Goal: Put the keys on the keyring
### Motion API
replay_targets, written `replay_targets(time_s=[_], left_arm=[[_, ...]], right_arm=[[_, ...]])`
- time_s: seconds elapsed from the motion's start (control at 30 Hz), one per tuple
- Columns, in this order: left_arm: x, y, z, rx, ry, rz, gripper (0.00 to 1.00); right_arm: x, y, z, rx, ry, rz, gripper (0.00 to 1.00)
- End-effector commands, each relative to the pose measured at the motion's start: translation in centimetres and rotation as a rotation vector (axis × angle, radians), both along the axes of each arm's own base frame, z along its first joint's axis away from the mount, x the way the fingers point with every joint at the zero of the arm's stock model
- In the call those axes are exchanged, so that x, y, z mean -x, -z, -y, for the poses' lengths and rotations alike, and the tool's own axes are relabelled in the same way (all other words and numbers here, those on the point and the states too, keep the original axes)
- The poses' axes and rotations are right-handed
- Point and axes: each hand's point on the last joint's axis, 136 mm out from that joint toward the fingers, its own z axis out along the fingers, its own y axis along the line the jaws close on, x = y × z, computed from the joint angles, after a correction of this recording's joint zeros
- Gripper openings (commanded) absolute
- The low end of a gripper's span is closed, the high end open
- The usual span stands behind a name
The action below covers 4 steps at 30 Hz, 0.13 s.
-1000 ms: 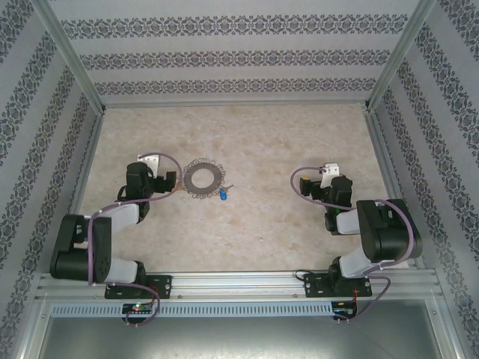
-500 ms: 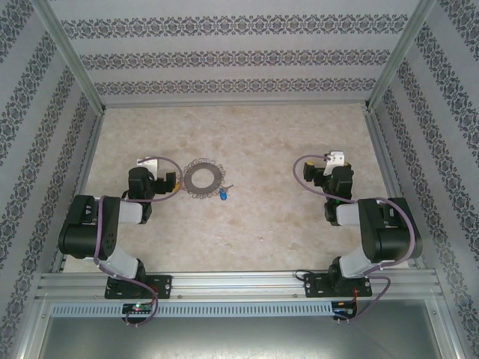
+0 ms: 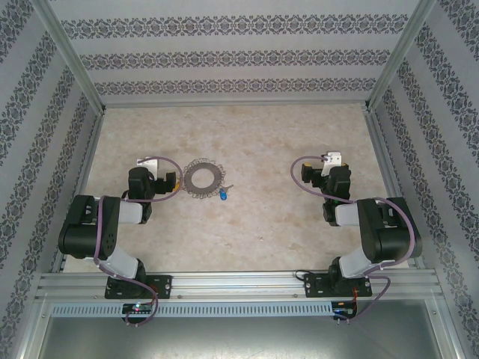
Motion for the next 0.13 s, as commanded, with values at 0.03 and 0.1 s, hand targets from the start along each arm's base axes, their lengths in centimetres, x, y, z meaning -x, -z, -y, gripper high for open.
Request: replay_targets(time_s=[0.03,0.1], left_arm=[[-0.97,-2.13,-0.28,0.017,-0.017,0.084,0.99],[-0.97,-2.14,-0.22,0.017,-0.014,0.084,0.99]], right_arm=[[-0.55,-1.5,-0.13,0.01,-0.004,0.04,0.98],[-0.42,-1.56,-0.17,0.014,-0.004,0.046,0.98]])
